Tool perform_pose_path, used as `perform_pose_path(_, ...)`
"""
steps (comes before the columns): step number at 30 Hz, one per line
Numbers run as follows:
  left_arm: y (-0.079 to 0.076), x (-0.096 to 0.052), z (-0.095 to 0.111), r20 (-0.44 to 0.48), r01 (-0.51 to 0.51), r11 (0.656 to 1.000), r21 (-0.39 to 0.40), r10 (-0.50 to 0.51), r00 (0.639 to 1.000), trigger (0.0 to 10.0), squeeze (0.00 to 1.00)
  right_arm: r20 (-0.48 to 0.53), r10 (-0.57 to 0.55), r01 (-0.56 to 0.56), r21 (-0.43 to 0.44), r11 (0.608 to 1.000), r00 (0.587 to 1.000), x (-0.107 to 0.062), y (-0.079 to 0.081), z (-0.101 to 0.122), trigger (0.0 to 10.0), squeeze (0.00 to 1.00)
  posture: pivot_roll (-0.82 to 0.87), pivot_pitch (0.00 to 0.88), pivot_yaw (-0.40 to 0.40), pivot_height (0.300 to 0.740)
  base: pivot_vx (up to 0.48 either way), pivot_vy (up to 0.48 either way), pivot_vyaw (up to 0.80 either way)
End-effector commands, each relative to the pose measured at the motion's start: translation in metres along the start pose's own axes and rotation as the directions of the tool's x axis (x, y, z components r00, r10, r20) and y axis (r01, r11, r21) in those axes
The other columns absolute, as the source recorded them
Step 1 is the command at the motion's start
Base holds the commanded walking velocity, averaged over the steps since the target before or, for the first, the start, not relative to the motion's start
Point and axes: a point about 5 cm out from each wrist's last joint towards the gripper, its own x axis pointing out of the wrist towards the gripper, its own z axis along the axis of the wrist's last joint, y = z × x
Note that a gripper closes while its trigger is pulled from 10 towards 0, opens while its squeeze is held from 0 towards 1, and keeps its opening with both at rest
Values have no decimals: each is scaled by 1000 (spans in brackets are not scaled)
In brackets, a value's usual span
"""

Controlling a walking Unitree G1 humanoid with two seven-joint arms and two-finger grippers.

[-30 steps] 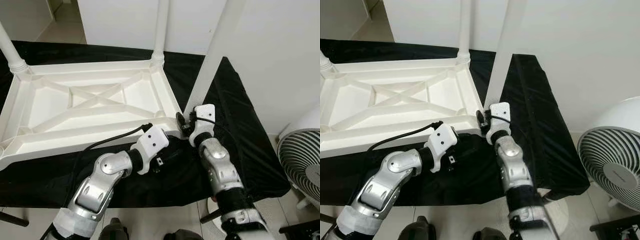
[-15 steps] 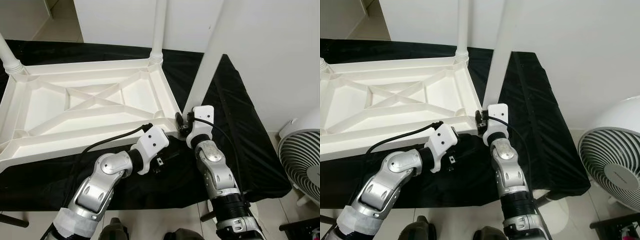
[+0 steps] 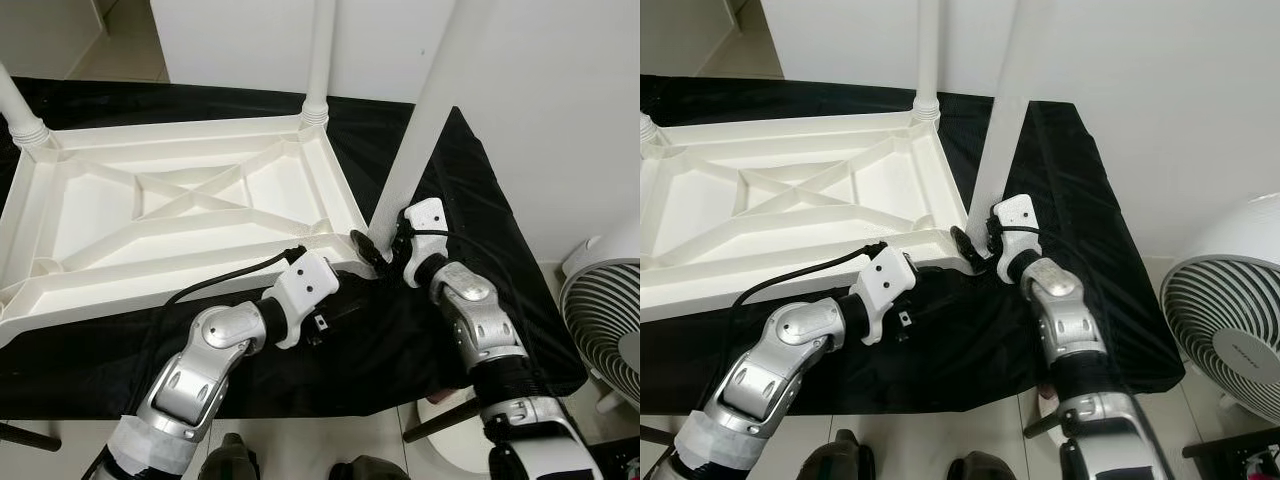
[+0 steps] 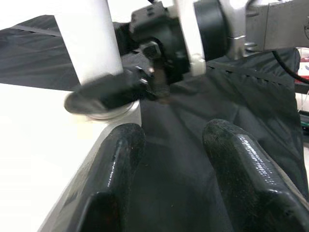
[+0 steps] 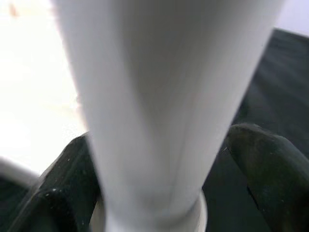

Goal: Building children table

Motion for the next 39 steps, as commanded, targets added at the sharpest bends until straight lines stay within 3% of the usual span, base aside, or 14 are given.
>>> perform_pose_path(1,2,0,1,-5,-39,999,5,39,999,10000,0,-11,40,-40,-10,999,999,0,0,-3,10000,0,27,13,-46,740,0,0,0)
perform_pose_path(8,5,1,2,-5,-41,999,14,41,999,10000,0,-22,157,-158,-63,985,987,14,5,-3,10000,0,38,5,-42,740,0,0,0)
perform_pose_path(13,6,0,3,-6,-47,999,23,47,999,10000,0,-9,153,-153,-71,986,988,25,7,2,10000,0,49,2,-46,740,0,0,0)
perform_pose_path(20,8,-4,2,-9,-69,997,20,70,998,10000,0,30,132,-130,-55,990,991,23,8,4,10000,0,59,8,-57,740,0,0,0)
perform_pose_path(25,3,-3,2,-3,-65,998,10,66,998,10000,0,71,72,-70,-30,997,995,11,8,1,10000,0,52,19,-60,740,0,0,0)
perform_pose_path(32,1,-3,2,0,-58,998,0,58,998,10000,0,189,-100,90,61,994,977,-15,13,5,10000,0,30,33,-45,740,0,0,0)
perform_pose_path(35,1,-3,2,1,-51,999,1,51,999,10000,0,235,-233,212,110,971,944,-33,13,5,10000,0,20,37,-37,740,0,0,0)
perform_pose_path(36,1,-3,2,1,-51,999,1,51,999,10000,0,235,-233,212,110,971,944,-33,13,5,10000,0,20,37,-37,740,0,0,0)
perform_pose_path(39,4,-5,1,0,-61,998,10,61,998,10000,0,228,-294,260,168,951,928,-54,19,-3,10000,0,11,45,-26,740,0,0,0)
